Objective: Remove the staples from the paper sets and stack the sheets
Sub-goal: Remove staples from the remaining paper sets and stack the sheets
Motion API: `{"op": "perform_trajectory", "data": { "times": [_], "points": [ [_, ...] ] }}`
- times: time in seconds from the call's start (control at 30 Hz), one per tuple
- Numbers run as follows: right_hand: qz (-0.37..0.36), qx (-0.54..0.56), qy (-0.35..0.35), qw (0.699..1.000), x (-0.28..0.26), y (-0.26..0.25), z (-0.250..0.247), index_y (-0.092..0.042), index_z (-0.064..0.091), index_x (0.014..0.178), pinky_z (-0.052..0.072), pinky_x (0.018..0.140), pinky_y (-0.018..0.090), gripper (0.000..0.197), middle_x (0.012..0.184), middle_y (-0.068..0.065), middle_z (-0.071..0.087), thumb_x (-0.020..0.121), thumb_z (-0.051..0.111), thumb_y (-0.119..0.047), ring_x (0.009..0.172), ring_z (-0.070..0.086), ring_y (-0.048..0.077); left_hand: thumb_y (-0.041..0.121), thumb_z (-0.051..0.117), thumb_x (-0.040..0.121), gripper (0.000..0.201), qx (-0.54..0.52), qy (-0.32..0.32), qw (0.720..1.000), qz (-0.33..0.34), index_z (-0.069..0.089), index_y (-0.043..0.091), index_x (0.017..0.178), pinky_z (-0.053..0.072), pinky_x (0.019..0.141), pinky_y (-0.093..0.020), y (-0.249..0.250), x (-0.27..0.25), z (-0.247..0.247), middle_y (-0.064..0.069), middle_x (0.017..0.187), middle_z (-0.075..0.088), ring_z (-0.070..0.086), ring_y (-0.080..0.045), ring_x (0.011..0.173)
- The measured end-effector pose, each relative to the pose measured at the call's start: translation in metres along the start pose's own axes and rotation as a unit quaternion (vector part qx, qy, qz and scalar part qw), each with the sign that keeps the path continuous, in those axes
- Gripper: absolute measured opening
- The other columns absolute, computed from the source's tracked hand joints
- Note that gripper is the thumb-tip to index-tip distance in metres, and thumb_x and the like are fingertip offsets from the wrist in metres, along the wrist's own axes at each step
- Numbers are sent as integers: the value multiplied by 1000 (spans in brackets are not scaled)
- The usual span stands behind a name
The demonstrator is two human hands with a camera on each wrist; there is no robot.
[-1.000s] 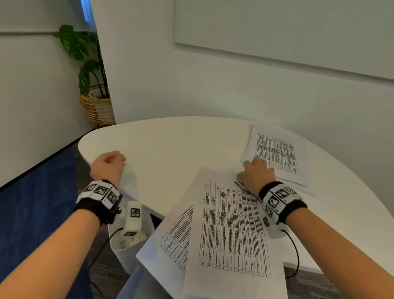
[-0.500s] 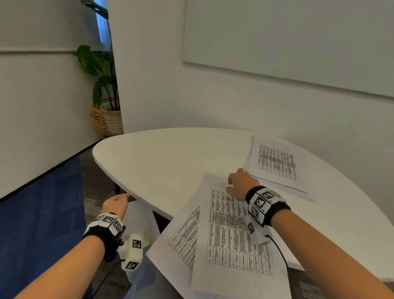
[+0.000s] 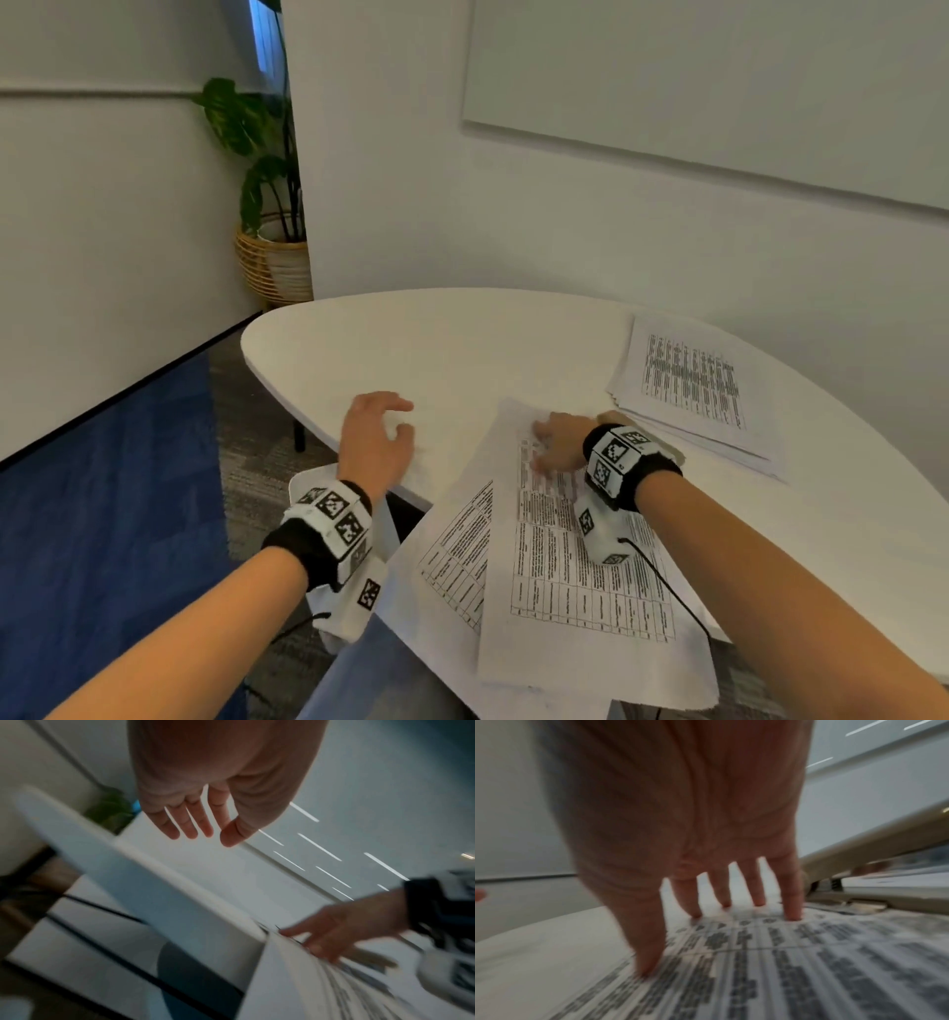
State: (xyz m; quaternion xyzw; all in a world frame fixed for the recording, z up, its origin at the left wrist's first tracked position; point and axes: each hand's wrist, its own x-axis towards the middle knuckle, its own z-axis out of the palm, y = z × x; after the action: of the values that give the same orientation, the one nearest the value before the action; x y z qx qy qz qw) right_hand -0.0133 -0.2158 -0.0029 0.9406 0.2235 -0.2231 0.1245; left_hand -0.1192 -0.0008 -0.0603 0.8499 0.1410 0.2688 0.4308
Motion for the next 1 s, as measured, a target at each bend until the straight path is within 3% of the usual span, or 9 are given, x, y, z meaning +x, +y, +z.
{"op": "perform_trajectory", "data": {
  "times": [0.07, 0.13, 0.23, 0.3, 0.43, 0.63, 0.73, 0.83, 1.0],
  "points": [
    [-36, 35, -1, 999, -13, 3, -5, -20, 20, 150, 18, 114, 37, 68, 156, 4, 21, 94, 47, -48, 141, 26, 24, 6, 58, 86, 23, 35, -97, 992, 67, 64, 16, 106, 24, 96, -13, 14, 1, 14, -2, 127, 51, 46, -15, 119],
    [-41, 106, 37, 993, -22, 12, -5, -21, 24, 149, 24, 111, 30, 71, 150, 5, 35, 91, 53, -48, 136, 36, 22, 12, 57, 88, 24, 84, -215, 965, 122, 62, 18, 111, 27, 98, -18, 26, 4, 26, 0, 133, 49, 45, -15, 123],
    [-10, 112, 97, 989, -28, 22, 12, -14, 39, 142, 34, 106, 34, 66, 143, 8, 41, 88, 58, -47, 127, 44, 24, 20, 54, 91, 33, 167, -356, 908, 145, 57, 20, 123, 28, 107, -28, 39, 12, 40, 2, 144, 41, 41, -17, 130],
    [10, 66, 60, 996, -31, 24, 27, -15, 36, 142, 36, 108, 40, 70, 147, 10, 33, 87, 56, -53, 129, 40, 27, 23, 52, 92, 38, 236, -395, 875, 149, 53, 21, 130, 30, 110, -35, 46, 19, 51, 2, 147, 38, 39, -18, 132],
    [-21, 26, -37, 999, -37, 31, 35, -29, 2, 151, 18, 115, 46, 84, 159, 10, -2, 89, 51, -55, 145, 12, 29, 24, 46, 96, 48, 358, -402, 829, 150, 38, 17, 143, 30, 110, -41, 57, 34, 72, -2, 150, 32, 35, -23, 135],
    [-38, 70, -61, 995, -39, 52, 29, -36, 10, 150, 9, 116, 45, 86, 159, -2, -6, 84, 66, -42, 146, 5, 26, 16, 41, 97, 57, 427, -413, 783, 184, 21, 20, 151, 29, 111, -43, 67, 50, 93, -1, 157, 18, 27, -26, 140],
    [-43, 107, -50, 992, -35, 58, 27, -35, 20, 148, 5, 116, 43, 87, 159, -4, -1, 79, 73, -32, 146, 6, 24, 15, 42, 97, 50, 456, -409, 766, 197, 33, 20, 146, 34, 108, -43, 65, 55, 103, -2, 152, 29, 34, -27, 136],
    [-36, 123, -38, 991, -29, 59, 28, -34, 30, 146, 7, 117, 43, 85, 159, -5, 6, 75, 77, -25, 146, 11, 23, 3, 46, 91, 35, 418, -381, 807, 170, 63, 12, 120, 51, 89, -36, 66, 62, 110, -5, 127, 58, 58, -25, 110],
    [-3, 186, 38, 982, -30, 54, 22, -24, 64, 120, 32, 107, 36, 42, 141, -3, 49, 82, 69, -38, 130, 44, 20, 13, 57, 90, 22, 405, -374, 824, 135, 71, 16, 107, 53, 80, -32, 75, 70, 116, -4, 116, 64, 64, -25, 98]
  ]
}}
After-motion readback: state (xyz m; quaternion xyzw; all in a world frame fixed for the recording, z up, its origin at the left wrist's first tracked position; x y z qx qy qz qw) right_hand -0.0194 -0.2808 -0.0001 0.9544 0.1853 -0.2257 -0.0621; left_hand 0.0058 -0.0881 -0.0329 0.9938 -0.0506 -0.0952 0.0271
